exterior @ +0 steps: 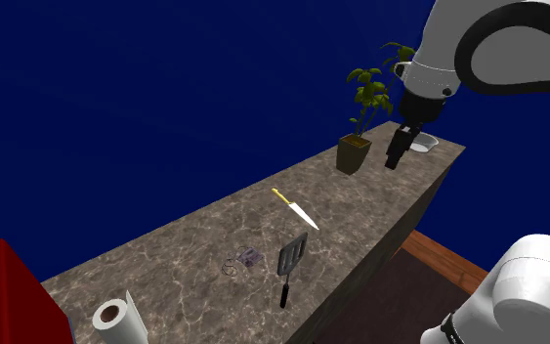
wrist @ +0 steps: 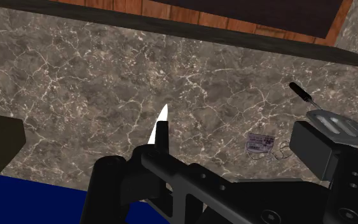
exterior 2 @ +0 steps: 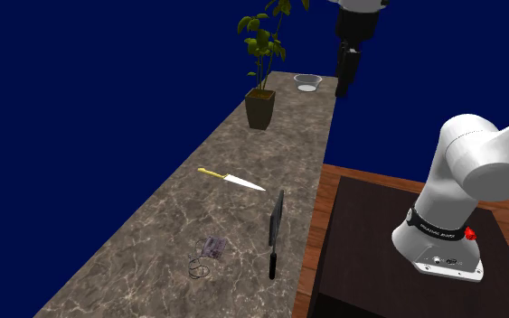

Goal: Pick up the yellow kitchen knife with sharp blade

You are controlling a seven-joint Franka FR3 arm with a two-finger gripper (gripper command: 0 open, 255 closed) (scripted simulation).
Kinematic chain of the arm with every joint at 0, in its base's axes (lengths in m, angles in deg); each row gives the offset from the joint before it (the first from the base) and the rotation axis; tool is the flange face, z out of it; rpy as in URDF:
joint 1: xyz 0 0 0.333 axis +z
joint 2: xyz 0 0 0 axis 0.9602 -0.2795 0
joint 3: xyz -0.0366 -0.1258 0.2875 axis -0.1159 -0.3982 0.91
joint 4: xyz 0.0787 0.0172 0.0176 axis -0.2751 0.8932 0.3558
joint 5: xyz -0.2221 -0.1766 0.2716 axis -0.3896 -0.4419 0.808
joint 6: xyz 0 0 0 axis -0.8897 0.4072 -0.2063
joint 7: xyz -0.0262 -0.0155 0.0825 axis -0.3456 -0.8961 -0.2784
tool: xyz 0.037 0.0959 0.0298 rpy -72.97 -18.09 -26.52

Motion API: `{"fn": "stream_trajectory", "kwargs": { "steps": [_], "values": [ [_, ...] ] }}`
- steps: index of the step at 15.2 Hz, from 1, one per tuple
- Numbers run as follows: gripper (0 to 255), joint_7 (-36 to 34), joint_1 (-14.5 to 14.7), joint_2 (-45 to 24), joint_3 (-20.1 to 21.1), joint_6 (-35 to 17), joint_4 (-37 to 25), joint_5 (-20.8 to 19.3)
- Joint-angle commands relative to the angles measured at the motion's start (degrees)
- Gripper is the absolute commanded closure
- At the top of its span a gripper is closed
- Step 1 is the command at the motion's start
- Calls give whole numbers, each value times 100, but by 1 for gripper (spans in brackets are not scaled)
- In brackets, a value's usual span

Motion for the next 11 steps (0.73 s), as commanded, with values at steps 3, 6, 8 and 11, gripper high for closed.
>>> {"fn": "stream_trajectory", "kwargs": {
  "steps": [3,6,8,11],
  "values": [
    [0,37,-29,-282,-82,-375,101,-23],
    [0,94,-69,-758,-201,-928,193,-50],
    [0,134,-96,-1107,-276,-1288,214,-62],
    [0,199,-128,-1671,-385,-1807,185,-68]
  ]
}}
